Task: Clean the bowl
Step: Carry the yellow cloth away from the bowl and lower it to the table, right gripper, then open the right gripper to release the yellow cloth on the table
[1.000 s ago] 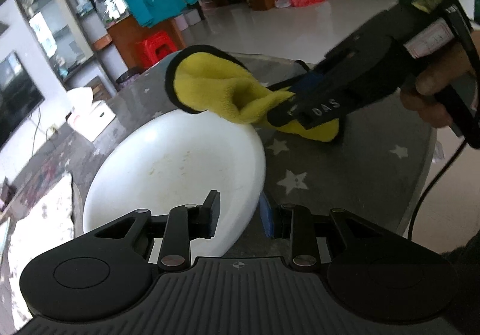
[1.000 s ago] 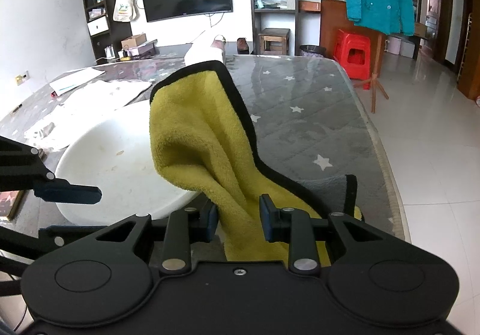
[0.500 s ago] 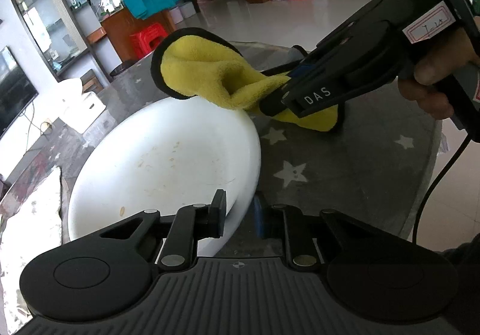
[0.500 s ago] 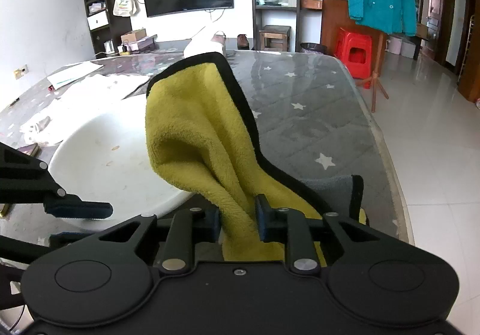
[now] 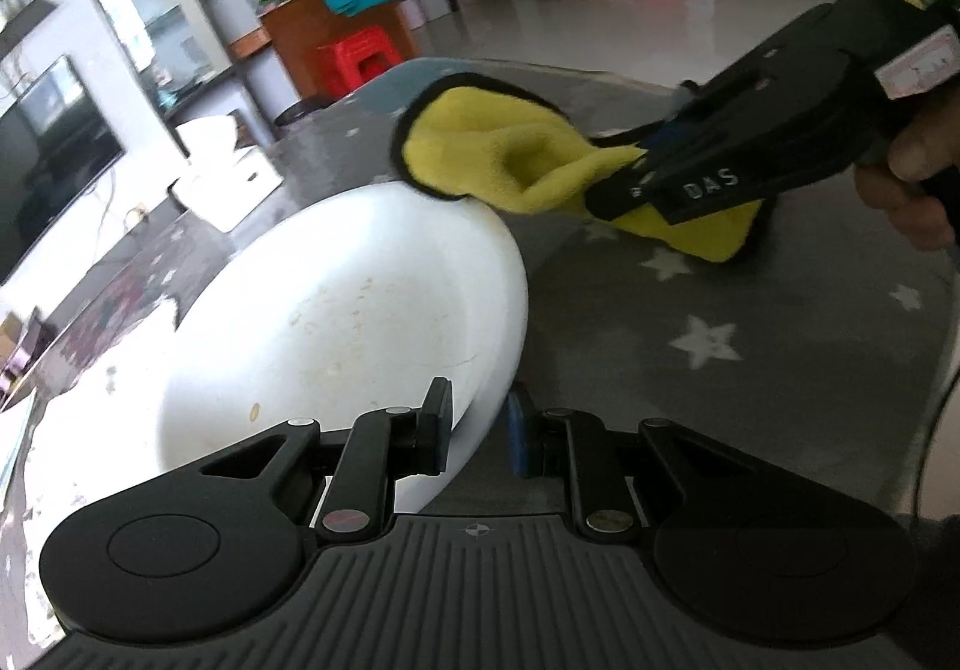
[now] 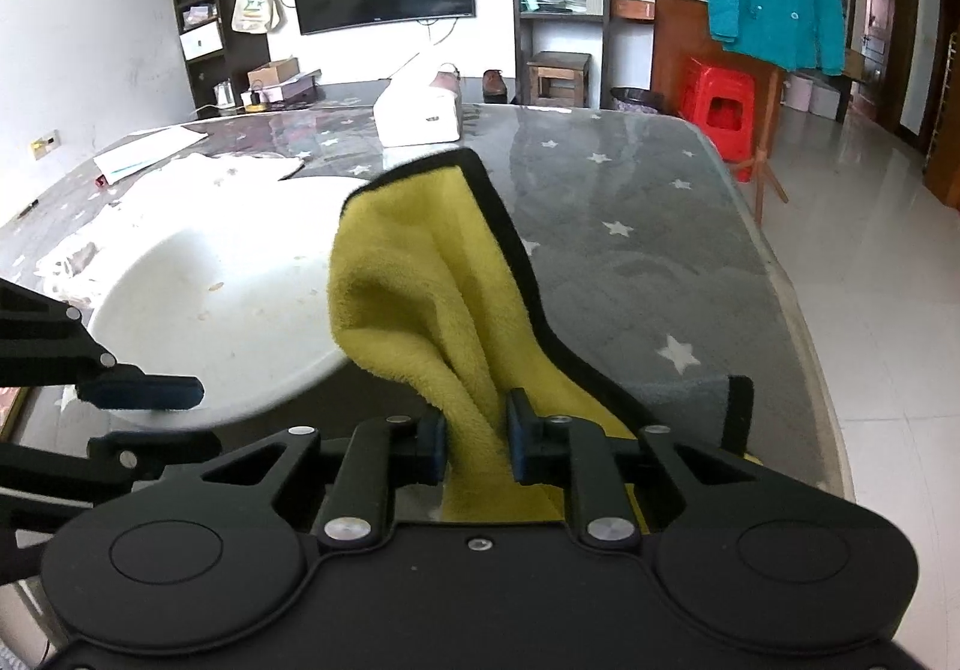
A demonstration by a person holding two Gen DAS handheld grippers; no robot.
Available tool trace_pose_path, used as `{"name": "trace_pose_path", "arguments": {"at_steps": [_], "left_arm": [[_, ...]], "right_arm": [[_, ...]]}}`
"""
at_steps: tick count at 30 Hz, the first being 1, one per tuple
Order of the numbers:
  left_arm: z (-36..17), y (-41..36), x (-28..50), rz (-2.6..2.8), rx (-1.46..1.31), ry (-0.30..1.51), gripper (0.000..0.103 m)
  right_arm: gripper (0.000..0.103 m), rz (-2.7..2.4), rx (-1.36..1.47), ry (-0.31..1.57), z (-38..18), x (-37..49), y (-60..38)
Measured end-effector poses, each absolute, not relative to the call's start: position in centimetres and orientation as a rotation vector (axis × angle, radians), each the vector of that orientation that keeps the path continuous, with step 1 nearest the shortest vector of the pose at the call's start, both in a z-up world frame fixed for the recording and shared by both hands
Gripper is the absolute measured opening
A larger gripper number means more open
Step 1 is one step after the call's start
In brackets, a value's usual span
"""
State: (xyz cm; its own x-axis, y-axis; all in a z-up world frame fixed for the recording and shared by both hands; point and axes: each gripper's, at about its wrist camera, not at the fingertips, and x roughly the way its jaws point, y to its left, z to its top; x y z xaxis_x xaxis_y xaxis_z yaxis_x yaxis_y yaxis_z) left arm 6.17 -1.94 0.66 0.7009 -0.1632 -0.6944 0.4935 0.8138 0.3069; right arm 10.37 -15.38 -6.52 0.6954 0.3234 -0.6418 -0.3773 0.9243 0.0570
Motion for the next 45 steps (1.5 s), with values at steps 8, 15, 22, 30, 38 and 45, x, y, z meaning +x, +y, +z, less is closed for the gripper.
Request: {"name": "trace_pose_path", "arguments": {"at_steps": [8, 15, 22, 30, 38, 45], "left_arm": [[1.0, -0.1, 8.2, -0.32, 0.486, 0.723, 0.02], [1.4, 0.4, 9.8, -0.291, 0.463, 0.738, 0.019], [1.7, 0.2, 9.8, -0.278, 0.448, 0.749, 0.02], [2.3, -0.1, 9.7, -0.263, 0.418, 0.745, 0.02], [3.0, -0.5, 9.6, -0.231, 0.387, 0.73, 0.035], [3.4, -0.6, 9.8, -0.201, 0.333, 0.729, 0.047]], "right_arm": [[0.021, 0.399, -0.084, 0.68, -6.4, 12.3, -14.0], [0.02, 0.402, -0.093, 0.667, -6.3, 13.5, -13.1], [0.014, 0.401, -0.089, 0.655, -6.2, 15.0, -12.3], [0.014, 0.407, -0.09, 0.629, -5.4, 15.8, -11.9], [0.017, 0.391, -0.089, 0.668, -6.4, 16.8, -11.2], [0.041, 0.37, -0.079, 0.676, -6.7, 16.9, -11.0]]}}
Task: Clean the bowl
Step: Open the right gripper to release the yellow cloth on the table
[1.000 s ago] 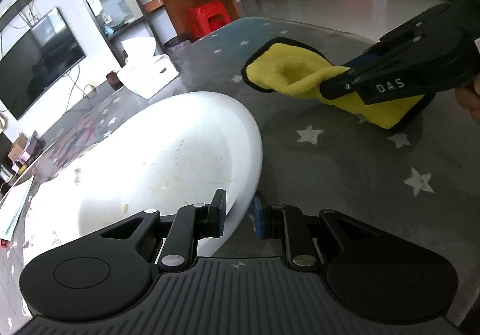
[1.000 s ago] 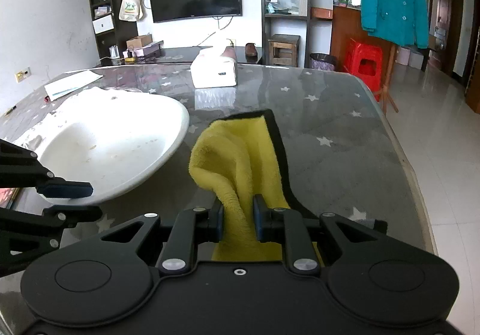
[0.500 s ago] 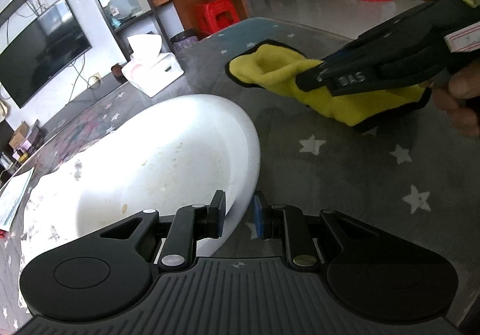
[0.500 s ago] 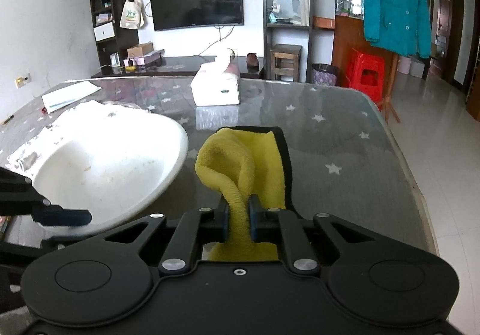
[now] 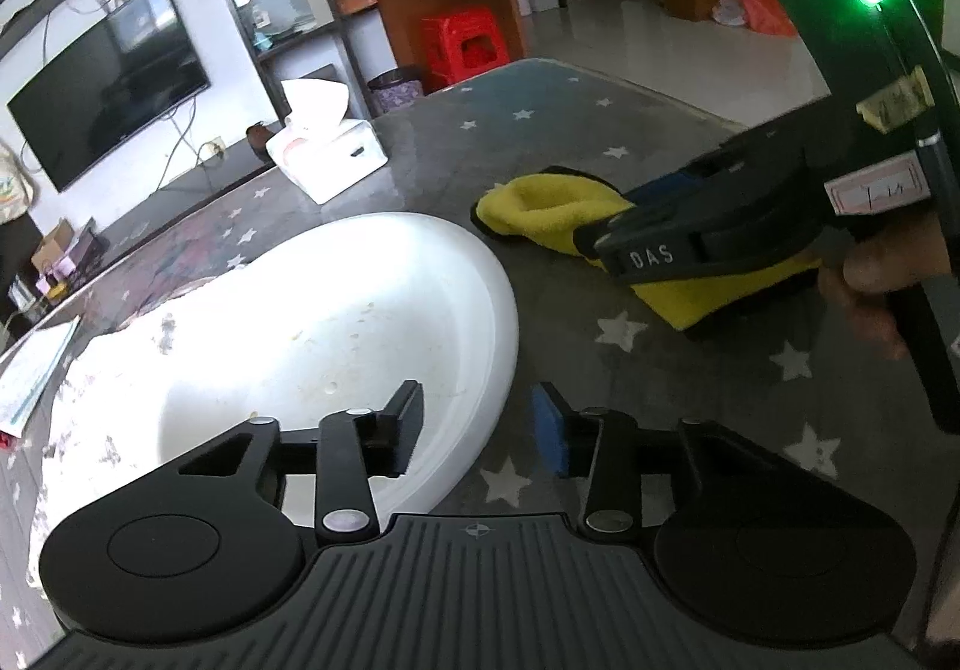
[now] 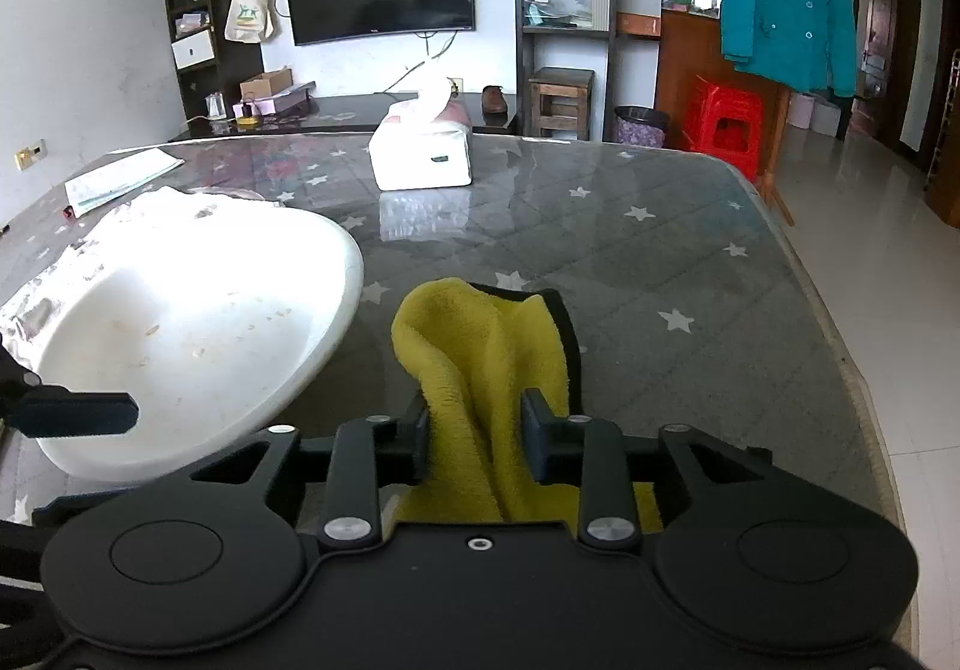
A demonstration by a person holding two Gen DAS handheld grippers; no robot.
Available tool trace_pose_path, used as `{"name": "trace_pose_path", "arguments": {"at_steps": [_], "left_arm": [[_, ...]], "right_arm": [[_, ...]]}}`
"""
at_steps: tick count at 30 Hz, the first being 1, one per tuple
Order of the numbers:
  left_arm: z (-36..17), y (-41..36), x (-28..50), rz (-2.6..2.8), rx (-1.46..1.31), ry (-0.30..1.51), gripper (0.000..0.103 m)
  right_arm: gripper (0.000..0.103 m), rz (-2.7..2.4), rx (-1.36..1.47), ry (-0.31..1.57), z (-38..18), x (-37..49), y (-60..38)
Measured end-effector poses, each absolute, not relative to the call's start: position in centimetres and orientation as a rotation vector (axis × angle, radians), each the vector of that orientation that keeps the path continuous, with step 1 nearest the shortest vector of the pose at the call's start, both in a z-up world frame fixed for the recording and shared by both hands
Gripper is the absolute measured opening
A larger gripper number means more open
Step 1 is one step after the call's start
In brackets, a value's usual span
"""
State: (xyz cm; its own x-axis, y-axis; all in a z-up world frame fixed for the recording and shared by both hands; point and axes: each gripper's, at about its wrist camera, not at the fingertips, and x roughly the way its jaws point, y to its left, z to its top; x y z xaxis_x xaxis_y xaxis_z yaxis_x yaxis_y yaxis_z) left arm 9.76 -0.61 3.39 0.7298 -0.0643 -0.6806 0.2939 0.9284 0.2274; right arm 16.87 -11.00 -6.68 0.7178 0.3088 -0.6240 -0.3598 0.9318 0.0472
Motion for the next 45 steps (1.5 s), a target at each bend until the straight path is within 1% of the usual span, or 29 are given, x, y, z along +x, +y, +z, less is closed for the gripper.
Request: {"name": "trace_pose_path", "arguments": {"at_steps": [2, 3, 4, 6, 9, 11, 12, 16, 26, 30, 35, 45], "left_arm": [[3.5, -0.6, 9.7, -0.191, 0.322, 0.728, 0.051], [3.5, -0.6, 9.7, -0.187, 0.32, 0.727, 0.052], [3.5, -0.6, 9.6, -0.184, 0.318, 0.726, 0.053], [3.6, -0.6, 9.4, -0.178, 0.309, 0.723, 0.054], [3.7, -0.6, 9.1, -0.173, 0.295, 0.722, 0.056], [3.6, -0.6, 8.9, -0.165, 0.288, 0.722, 0.057], [3.7, -0.5, 8.7, -0.159, 0.282, 0.721, 0.057], [3.7, -0.4, 8.0, -0.145, 0.256, 0.716, 0.059], [3.7, -0.1, 6.4, -0.119, 0.231, 0.715, 0.061], [3.6, -0.2, 5.7, -0.12, 0.231, 0.714, 0.061], [3.3, -0.3, 4.7, -0.119, 0.226, 0.714, 0.068], [3.1, -0.4, 3.2, -0.111, 0.219, 0.702, 0.071]], "right_arm": [[0.044, 0.369, -0.077, 0.675, -6.6, 16.8, -11.0], [0.049, 0.368, -0.077, 0.674, -6.6, 16.7, -11.0], [0.05, 0.368, -0.078, 0.672, -6.5, 16.7, -11.0], [0.052, 0.368, -0.074, 0.667, -6.4, 16.5, -11.0], [0.057, 0.365, -0.07, 0.656, -6.2, 16.1, -11.1], [0.059, 0.364, -0.072, 0.649, -6.0, 15.8, -11.2], [0.062, 0.361, -0.074, 0.646, -5.9, 15.6, -11.2], [0.066, 0.346, -0.095, 0.632, -5.8, 15.0, -11.0], [0.073, 0.34, -0.084, 0.623, -5.5, 13.7, -11.0], [0.078, 0.335, -0.079, 0.609, -5.2, 13.1, -11.1], [0.083, 0.33, -0.061, 0.6, -5.1, 12.1, -11.4], [0.087, 0.323, -0.067, 0.573, -4.8, 10.4, -11.6]]}}
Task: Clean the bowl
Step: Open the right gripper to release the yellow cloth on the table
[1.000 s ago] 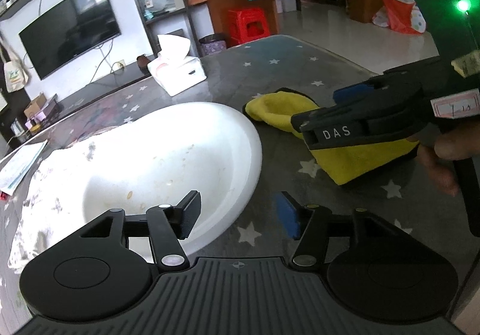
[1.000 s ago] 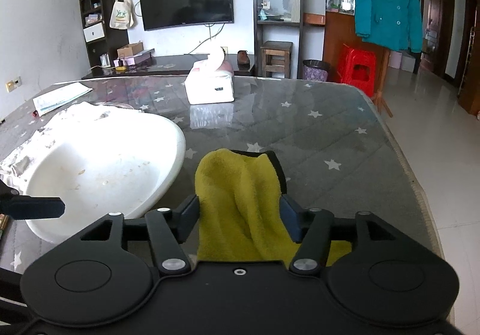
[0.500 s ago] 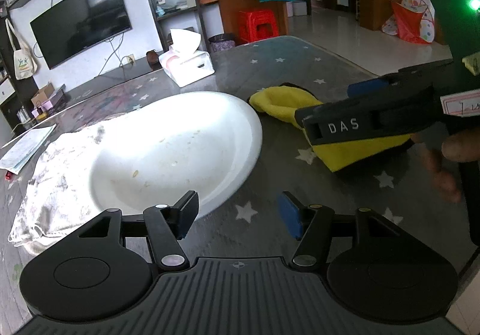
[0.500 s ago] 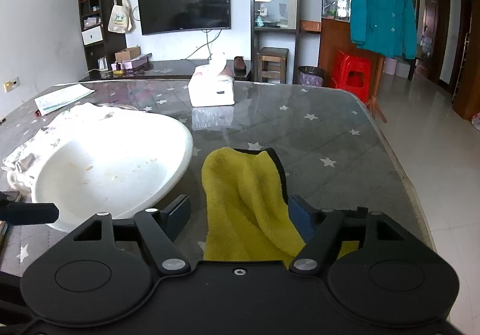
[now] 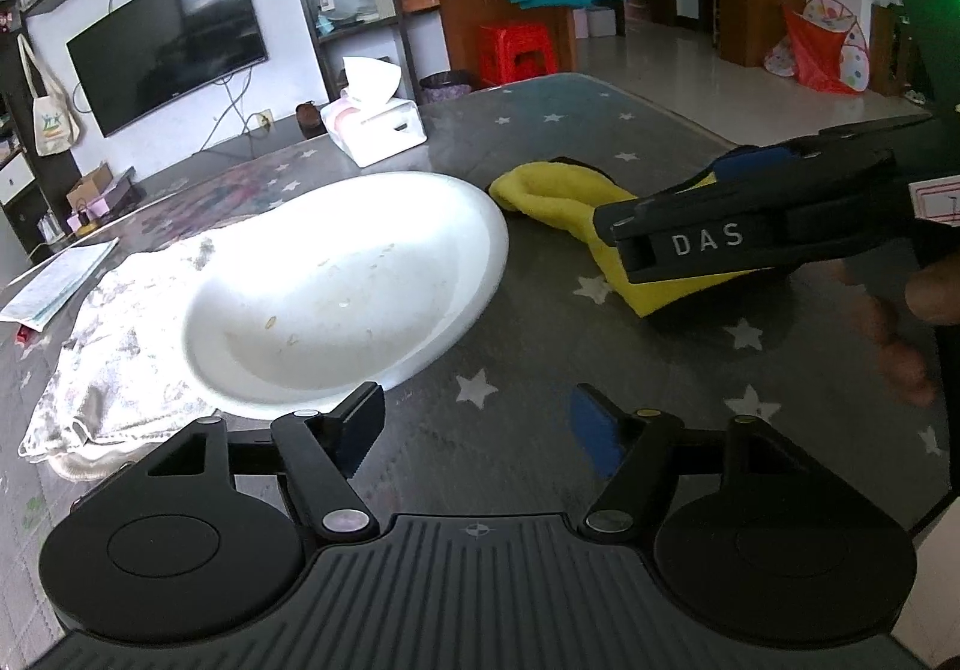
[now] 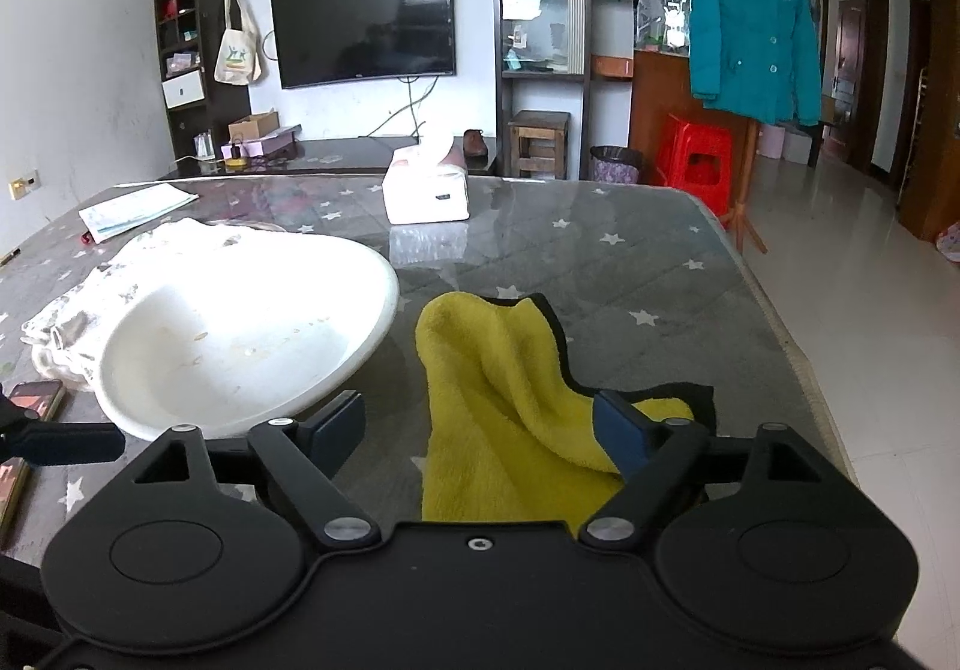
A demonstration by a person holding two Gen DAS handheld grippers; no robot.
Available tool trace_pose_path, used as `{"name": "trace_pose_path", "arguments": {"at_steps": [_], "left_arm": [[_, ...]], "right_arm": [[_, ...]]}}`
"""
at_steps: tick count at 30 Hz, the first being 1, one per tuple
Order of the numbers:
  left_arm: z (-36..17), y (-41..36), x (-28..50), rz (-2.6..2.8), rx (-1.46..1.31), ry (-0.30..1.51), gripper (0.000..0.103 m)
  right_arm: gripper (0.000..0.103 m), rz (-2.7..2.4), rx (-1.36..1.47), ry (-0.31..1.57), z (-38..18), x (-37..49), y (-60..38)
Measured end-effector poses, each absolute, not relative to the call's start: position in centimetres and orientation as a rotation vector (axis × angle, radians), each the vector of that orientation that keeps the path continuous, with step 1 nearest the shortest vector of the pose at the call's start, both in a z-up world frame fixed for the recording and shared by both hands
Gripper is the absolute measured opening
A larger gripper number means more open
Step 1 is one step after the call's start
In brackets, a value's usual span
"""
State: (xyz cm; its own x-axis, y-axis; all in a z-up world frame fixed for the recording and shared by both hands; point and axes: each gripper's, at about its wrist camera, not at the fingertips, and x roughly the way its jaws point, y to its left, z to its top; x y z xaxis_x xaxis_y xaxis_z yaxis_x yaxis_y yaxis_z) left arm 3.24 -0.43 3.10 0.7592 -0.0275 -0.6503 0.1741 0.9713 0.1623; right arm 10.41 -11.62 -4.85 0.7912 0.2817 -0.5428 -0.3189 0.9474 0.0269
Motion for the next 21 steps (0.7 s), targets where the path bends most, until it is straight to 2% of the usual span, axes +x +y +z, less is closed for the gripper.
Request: {"name": "trace_pose_path", "arguments": {"at_steps": [12, 15, 21], "left_arm": [[2.6, -0.4, 1.2, -0.105, 0.19, 0.704, 0.072], [2.5, -0.5, 0.7, -0.104, 0.189, 0.705, 0.072], [2.2, -0.7, -0.2, -0.102, 0.186, 0.707, 0.072]], "right_arm": [[0.092, 0.322, -0.065, 0.552, -4.9, 8.0, -12.3], [0.098, 0.318, -0.075, 0.537, -4.8, 7.2, -12.3], [0.099, 0.315, -0.072, 0.522, -5.0, 5.5, -12.6]]}}
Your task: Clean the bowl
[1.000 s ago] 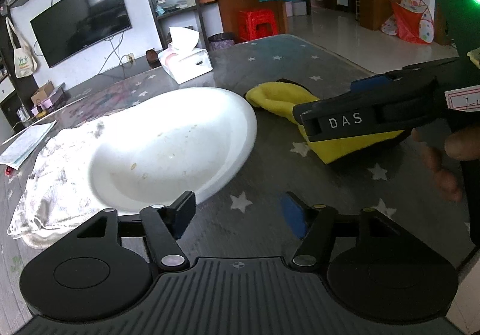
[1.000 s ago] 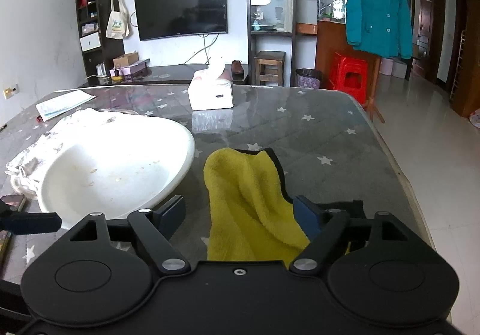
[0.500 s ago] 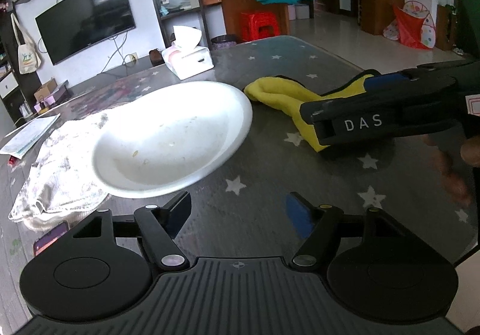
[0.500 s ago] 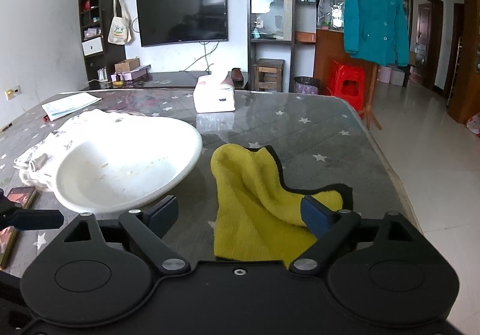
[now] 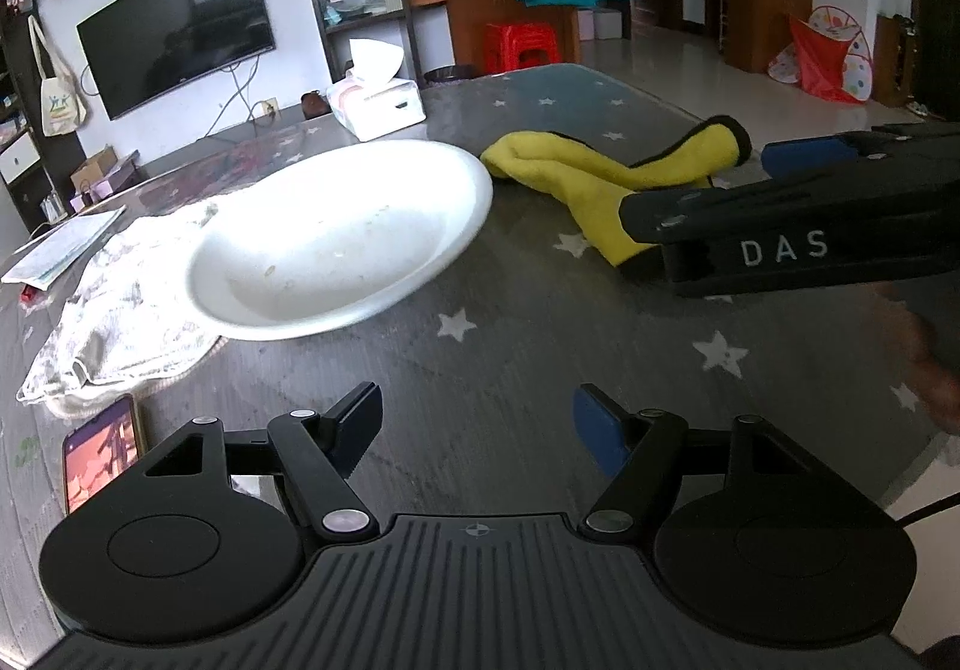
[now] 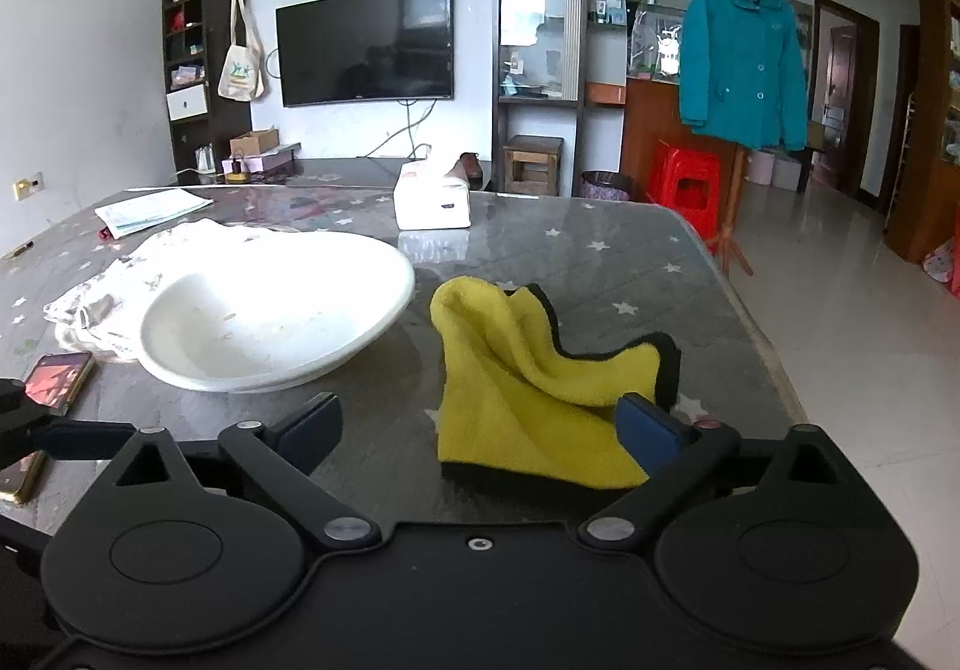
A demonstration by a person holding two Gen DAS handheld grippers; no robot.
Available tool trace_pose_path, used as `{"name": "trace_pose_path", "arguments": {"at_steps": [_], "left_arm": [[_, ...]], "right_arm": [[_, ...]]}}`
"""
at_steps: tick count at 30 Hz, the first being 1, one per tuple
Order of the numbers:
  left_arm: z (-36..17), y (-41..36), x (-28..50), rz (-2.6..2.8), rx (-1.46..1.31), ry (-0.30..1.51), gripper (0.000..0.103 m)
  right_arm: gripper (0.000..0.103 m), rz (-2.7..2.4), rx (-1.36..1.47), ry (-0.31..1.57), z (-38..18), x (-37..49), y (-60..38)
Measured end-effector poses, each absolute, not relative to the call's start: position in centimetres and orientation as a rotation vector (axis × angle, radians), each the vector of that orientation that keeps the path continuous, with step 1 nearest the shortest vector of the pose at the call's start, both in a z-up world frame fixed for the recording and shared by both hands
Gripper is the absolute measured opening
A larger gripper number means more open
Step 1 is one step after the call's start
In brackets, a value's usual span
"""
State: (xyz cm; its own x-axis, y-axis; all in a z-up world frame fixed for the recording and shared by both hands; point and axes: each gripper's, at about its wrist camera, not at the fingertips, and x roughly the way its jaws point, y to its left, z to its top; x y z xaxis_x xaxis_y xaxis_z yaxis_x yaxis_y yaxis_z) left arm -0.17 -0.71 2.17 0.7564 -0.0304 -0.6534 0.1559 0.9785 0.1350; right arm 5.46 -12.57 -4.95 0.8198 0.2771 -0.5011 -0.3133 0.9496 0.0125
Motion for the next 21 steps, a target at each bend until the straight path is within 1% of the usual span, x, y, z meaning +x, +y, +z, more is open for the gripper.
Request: {"name": "trace_pose_path", "arguments": {"at_steps": [13, 21], "left_arm": [[1.3, -0.7, -1.4, -0.095, 0.178, 0.712, 0.072], [0.6, -0.8, -1.8, -0.08, 0.166, 0.718, 0.072]], "right_arm": [[0.103, 0.312, -0.077, 0.538, -6.1, 3.1, -13.1], [0.103, 0.315, -0.065, 0.559, -7.1, 2.3, -13.8]]}}
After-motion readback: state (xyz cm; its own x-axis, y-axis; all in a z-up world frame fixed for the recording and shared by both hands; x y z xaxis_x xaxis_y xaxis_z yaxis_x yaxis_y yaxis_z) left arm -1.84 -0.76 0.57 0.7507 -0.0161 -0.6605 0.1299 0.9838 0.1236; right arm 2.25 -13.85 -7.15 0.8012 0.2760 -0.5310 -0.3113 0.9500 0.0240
